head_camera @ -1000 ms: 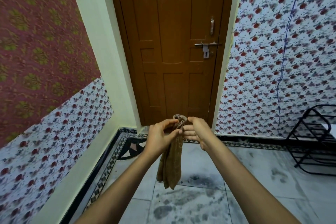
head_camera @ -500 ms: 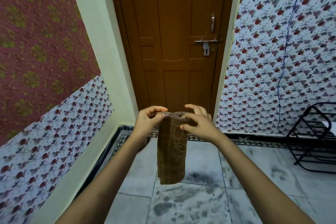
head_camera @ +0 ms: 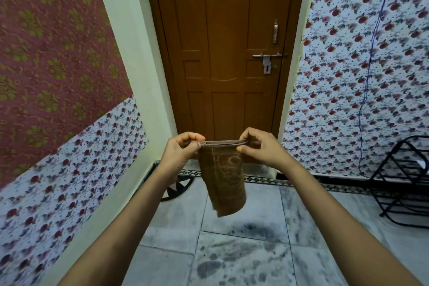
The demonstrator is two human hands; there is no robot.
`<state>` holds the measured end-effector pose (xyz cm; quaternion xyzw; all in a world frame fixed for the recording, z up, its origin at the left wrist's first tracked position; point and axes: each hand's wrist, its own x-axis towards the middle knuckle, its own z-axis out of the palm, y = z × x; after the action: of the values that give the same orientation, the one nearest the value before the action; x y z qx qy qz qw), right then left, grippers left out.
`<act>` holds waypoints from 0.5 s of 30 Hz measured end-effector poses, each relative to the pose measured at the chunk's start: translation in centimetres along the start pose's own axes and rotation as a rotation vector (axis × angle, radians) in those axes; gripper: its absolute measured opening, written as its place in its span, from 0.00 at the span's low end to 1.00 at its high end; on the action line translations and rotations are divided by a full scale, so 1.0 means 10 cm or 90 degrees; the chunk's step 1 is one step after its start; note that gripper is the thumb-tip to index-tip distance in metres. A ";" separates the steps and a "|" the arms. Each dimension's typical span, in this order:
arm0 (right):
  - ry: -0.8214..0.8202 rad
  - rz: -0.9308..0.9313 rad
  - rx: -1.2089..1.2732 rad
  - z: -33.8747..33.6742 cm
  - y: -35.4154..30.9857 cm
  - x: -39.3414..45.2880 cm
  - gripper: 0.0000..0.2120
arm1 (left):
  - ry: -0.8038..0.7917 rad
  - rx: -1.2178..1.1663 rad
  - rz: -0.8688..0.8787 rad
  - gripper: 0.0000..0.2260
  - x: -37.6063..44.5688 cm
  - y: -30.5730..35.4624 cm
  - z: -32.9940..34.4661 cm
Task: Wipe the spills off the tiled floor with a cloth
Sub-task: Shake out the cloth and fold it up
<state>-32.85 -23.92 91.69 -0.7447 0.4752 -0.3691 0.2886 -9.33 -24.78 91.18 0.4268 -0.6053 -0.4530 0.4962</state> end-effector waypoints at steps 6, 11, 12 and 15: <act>0.020 0.024 0.268 0.06 -0.10 0.03 0.16 | -0.135 0.109 -0.074 0.07 0.08 0.20 -0.12; -0.030 0.023 0.301 0.06 -0.27 0.11 0.20 | -0.276 0.245 -0.083 0.25 0.13 0.47 0.05; -0.022 0.021 0.298 0.04 -0.27 0.12 0.20 | -0.289 0.277 -0.077 0.24 0.15 0.52 0.09; 0.022 0.030 0.314 -0.02 -0.22 0.09 0.20 | -0.316 0.344 -0.031 0.10 0.20 0.62 0.18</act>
<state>-31.64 -23.95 93.75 -0.6342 0.3931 -0.4794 0.4621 -11.80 -25.10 97.50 0.4340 -0.7945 -0.3783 0.1931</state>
